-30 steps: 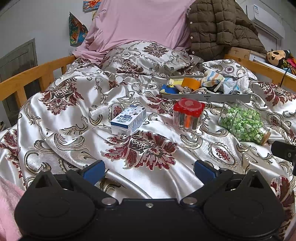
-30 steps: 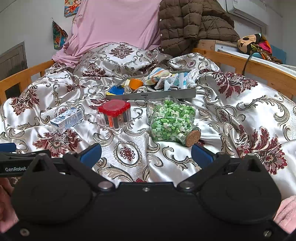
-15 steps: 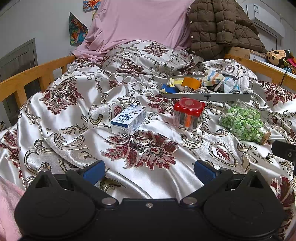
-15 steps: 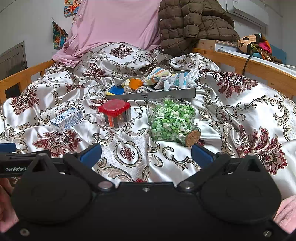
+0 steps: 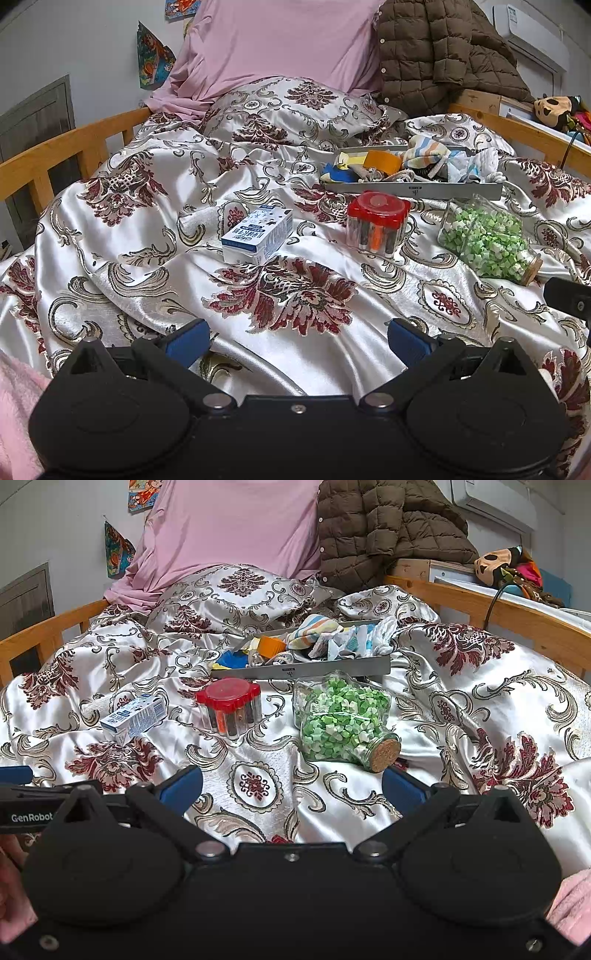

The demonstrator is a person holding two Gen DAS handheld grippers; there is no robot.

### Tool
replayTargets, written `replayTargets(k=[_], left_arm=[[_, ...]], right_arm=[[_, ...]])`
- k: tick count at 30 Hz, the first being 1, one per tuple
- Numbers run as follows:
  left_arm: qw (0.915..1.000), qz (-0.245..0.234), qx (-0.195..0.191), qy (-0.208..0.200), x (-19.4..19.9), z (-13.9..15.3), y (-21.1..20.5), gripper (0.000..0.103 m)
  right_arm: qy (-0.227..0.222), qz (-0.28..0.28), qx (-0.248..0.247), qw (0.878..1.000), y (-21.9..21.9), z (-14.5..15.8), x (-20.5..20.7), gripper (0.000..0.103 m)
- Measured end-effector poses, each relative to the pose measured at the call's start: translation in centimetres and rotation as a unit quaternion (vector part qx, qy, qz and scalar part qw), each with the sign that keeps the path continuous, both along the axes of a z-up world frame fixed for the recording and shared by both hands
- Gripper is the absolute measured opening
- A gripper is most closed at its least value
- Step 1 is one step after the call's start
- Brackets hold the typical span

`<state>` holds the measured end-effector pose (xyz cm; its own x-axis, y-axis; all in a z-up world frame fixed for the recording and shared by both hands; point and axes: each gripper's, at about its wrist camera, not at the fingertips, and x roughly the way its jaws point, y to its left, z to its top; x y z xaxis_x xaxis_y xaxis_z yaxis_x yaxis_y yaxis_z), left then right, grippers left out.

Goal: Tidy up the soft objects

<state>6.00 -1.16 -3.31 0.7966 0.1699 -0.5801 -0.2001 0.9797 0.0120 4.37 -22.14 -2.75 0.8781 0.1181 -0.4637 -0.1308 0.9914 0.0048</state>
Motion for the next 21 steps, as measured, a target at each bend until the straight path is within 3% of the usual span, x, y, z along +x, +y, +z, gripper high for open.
replayTargets(k=[21], left_arm=[[0.9999, 0.002, -0.011, 0.006, -0.13, 0.12, 0.2, 0.102]], right_arm=[[0.0, 0.0, 0.0, 1.0, 0.03, 0.0, -0.01, 0.102]])
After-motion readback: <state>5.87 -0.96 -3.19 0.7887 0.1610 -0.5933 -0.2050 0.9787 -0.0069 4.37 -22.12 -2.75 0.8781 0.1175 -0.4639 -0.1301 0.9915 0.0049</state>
